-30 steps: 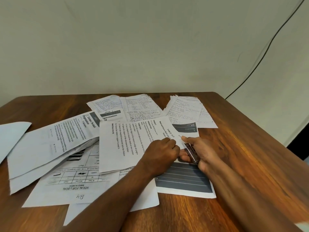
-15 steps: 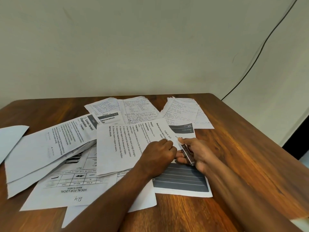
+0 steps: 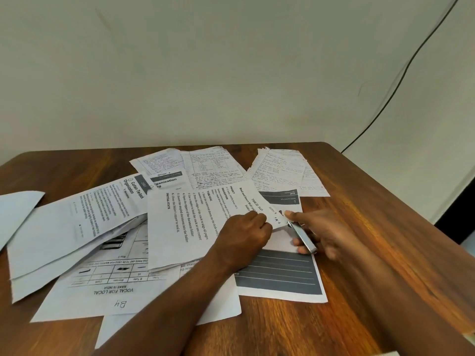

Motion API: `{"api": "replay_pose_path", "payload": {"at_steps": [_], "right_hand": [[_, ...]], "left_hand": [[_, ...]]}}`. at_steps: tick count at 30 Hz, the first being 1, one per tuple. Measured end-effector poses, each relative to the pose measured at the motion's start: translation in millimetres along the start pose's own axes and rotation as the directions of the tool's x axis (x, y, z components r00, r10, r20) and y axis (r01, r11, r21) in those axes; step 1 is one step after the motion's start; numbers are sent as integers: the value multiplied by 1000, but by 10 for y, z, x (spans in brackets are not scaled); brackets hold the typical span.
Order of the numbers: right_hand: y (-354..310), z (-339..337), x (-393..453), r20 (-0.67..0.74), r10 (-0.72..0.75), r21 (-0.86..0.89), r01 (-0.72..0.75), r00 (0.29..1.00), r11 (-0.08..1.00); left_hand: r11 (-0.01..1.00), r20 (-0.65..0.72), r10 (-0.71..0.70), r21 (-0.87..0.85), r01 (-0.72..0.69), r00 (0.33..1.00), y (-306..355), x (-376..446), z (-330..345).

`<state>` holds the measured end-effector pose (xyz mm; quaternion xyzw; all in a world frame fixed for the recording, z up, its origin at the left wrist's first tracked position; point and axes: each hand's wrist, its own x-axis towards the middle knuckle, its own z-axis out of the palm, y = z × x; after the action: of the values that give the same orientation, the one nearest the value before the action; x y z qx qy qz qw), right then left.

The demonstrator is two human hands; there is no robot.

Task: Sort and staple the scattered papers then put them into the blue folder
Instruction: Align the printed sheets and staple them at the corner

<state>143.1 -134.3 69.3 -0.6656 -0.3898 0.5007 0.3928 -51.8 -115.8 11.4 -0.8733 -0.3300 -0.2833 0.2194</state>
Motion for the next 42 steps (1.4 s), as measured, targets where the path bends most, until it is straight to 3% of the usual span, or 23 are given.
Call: {"api": "replay_pose_path", "payload": {"at_steps": [4, 7, 9, 16, 23, 26, 28, 31, 35, 39, 42], "right_hand": [[56, -173, 82, -180, -158, -371, 82, 971, 925], [105, -319, 135, -264, -324, -667, 71, 909, 742], [120, -387, 147, -290, -391, -763, 35, 874, 645], [255, -539, 283, -365, -455, -841, -78, 812, 535], [339, -564, 319, -381, -464, -809, -46, 800, 586], [389, -480, 262, -353, -598, -859, 4, 720, 511], [339, -355, 163, -295, -662, -831, 157, 689, 534], [222, -65, 12, -195, -576, -652, 334, 794, 681], [224, 246, -40, -94, -379, -401, 313, 921, 861], [202, 345, -36, -45, -340, -99, 335, 939, 937], [191, 294, 72, -78, -369, -46, 367, 926, 929]], "left_hand": [[1000, 3, -6, 10, 6, 1000, -6, -15, 29], [1000, 10, -10, 14, 10, 1000, -11, -24, 47], [1000, 9, -10, 16, 10, 1000, -13, -28, 51], [1000, -8, -9, 17, 9, 1000, -7, -31, 46], [1000, -32, 0, 22, 1, 999, -3, -35, 54], [1000, -35, 0, 21, 0, 999, -5, -40, 71], [1000, -39, -1, 18, 2, 999, -10, -38, 75], [1000, -51, -3, 20, 4, 999, -11, -28, 71], [1000, -103, -7, 28, 10, 995, -7, -39, 73], [999, -156, -33, -1, 33, 987, 1, -43, 67], [976, -178, -201, -115, 183, 963, -13, -44, 21]]}}
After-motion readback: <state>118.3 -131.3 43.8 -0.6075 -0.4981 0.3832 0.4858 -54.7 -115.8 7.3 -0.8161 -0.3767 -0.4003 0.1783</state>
